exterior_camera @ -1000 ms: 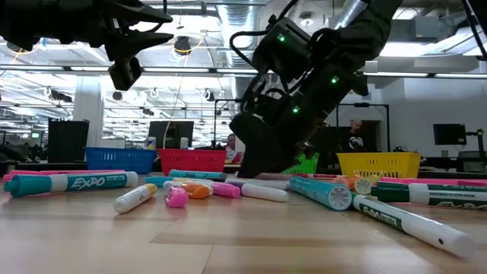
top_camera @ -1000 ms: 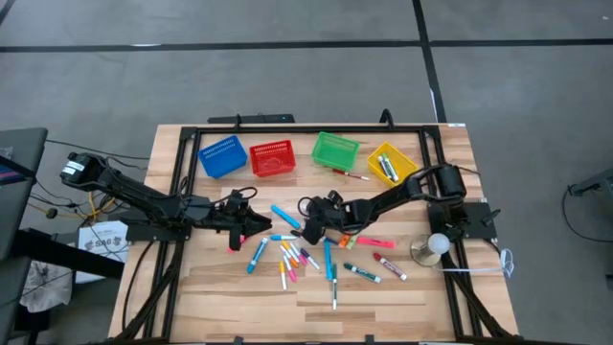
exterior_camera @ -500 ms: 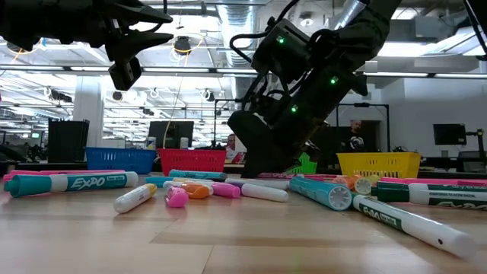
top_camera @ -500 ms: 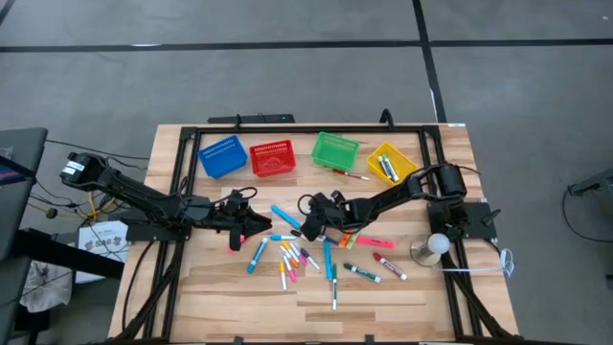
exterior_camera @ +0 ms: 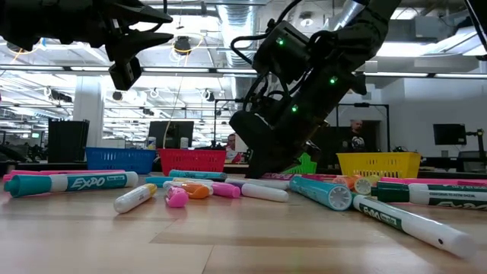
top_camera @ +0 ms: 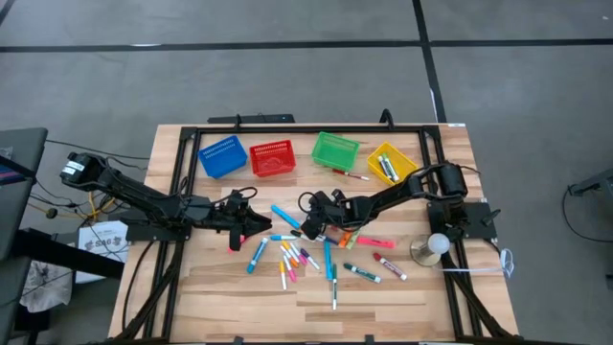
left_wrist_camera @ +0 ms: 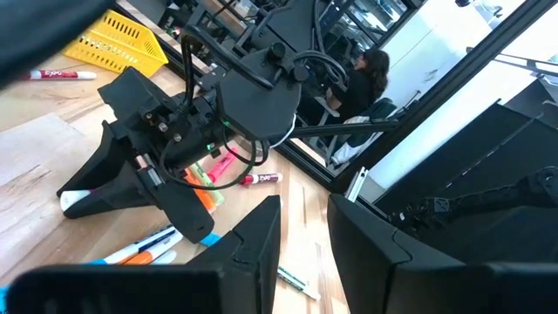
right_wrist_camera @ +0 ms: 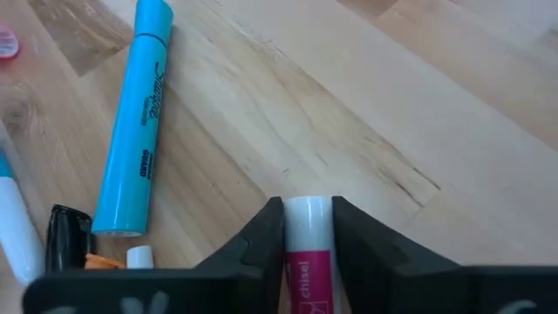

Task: Pick & Place Markers
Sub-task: Put the large pink marker pen into the yellow bin

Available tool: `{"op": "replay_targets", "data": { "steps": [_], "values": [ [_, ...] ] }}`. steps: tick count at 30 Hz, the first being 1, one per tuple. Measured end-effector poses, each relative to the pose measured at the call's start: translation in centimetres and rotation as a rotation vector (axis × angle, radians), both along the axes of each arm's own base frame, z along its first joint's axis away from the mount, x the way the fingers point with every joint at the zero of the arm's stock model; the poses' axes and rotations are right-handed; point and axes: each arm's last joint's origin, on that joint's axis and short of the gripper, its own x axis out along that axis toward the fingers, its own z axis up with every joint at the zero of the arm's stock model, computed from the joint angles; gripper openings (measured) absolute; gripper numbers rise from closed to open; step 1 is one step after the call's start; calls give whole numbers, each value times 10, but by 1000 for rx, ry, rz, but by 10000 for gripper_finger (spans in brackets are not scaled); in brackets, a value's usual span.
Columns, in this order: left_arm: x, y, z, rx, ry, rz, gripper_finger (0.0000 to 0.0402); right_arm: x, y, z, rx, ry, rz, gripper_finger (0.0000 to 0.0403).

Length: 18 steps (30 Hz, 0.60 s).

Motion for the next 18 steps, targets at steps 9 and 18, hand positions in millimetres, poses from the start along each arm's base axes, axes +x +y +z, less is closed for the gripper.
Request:
{"op": "replay_targets", "data": {
  "steps": [9, 18],
  "values": [
    [0, 0, 0, 0, 0, 0, 97, -6, -3, 25, 40, -20, 19, 72],
    [0, 0, 0, 0, 0, 0, 97, -16, -10, 65, 4, -65, 9, 79]
  ]
}}
